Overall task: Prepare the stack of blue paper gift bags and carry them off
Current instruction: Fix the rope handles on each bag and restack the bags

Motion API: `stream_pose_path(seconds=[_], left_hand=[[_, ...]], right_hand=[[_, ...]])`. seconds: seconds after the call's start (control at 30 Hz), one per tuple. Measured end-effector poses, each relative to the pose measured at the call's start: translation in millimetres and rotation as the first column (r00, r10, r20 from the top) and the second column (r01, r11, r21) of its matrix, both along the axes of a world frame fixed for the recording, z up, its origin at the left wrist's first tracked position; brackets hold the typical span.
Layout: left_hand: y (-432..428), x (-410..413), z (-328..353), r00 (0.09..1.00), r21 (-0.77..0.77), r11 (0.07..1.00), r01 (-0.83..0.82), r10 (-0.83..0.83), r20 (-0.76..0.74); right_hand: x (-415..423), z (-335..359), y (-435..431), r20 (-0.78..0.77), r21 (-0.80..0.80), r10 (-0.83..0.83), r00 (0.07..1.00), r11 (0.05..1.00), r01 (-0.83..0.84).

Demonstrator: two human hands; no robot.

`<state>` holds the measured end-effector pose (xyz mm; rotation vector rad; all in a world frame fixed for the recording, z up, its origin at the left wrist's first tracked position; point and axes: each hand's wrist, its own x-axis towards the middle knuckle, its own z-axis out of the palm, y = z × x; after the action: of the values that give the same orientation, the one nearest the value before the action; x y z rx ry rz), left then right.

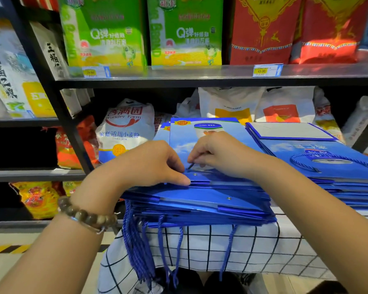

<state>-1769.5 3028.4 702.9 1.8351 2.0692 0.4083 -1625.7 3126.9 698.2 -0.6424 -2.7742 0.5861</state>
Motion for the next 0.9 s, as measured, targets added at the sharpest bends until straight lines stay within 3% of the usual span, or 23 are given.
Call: stream_pose_path(seconds=[0.27, 0.67, 0.9], left_hand=[[-14, 9, -5, 0.999, 0.086, 0.996, -0.027, 0.029, -0.02], [-19, 8, -8, 0.998, 0.131, 0.99, -0.045, 0.039, 0.051], [-18, 6, -11, 0.997, 0.149, 0.988, -0.05, 0.04, 0.07]], right_hand=[[16, -1, -4, -0.04, 0.065, 0.124, 0.991, 0.991, -0.121], [13, 6, -5, 0.056, 0.141, 0.126, 0.99, 0.981, -0.132], [16, 2, -3, 0.056, 0.093, 0.105, 0.993, 0.99, -0.11]])
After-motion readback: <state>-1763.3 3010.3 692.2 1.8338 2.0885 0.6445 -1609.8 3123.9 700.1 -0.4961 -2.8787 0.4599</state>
